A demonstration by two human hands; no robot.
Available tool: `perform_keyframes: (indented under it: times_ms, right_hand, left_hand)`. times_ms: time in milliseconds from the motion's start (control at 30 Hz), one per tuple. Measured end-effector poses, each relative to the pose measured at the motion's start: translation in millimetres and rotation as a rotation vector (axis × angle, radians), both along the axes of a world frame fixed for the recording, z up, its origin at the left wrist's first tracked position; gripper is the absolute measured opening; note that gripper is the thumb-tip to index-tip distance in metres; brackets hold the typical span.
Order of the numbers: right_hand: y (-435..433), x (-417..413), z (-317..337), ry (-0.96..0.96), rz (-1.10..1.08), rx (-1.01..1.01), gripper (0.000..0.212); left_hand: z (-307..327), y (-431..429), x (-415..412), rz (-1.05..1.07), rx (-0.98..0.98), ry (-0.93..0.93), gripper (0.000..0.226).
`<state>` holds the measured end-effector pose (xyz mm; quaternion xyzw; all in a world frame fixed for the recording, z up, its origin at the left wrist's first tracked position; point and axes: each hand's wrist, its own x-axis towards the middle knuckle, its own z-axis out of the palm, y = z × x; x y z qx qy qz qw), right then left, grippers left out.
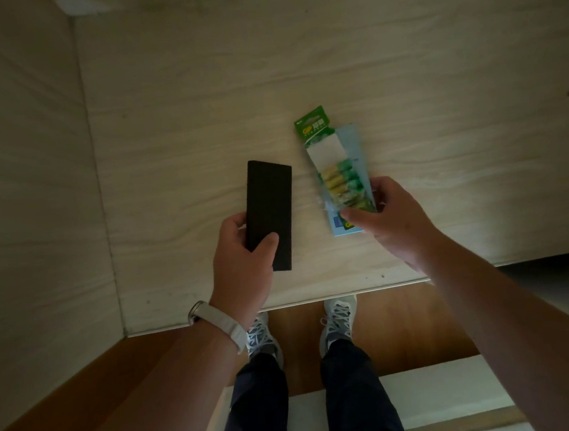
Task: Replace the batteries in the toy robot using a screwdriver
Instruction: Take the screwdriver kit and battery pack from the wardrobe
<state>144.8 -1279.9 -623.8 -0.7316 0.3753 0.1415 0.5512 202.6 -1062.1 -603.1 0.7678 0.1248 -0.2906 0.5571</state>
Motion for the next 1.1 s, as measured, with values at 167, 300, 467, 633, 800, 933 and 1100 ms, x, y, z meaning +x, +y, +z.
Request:
perform_keyframes:
  times_ms: [167,300,467,633,800,933,1100]
  right_hand:
    - [4.6,0.2,3.1,-0.027,-0.024,0.000,0.036]
    - [15.7,-2.3,8.2,-0.070,-0.073,0.019,0.035]
    - [27.7,-5.8,23.0,-0.137,-0.109,0.052,0.035]
    - [35.2,-9.5,60.7,-0.190,-0.157,0.069,0.037]
    - [39.4,-15.4,114.0,-0.247,-0.175,0.072,0.036]
    - [39.9,-24.2,161.5,-0.284,-0.190,0.081,0.036]
    - [43.3,-36.0,227.3,-0.334,-0.208,0.132,0.058]
  left_hand:
    - [5.8,-0.4,3.0,0.015,-0.015,-0.003,0.034]
    - [13.8,2.9,1.0,0.008,-0.033,-0.007,0.032]
    - [27.6,6.5,-1.3,0.033,-0.069,-0.014,0.033]
    - [59.6,6.0,-6.3,0.083,-0.130,-0.020,0.032]
    - [108.1,1.3,-11.1,0.122,-0.210,-0.048,0.032]
    - [152.1,1.8,-15.3,0.148,-0.280,-0.073,0.030]
    - [210.0,11.4,-26.6,0.145,-0.321,-0.108,0.030]
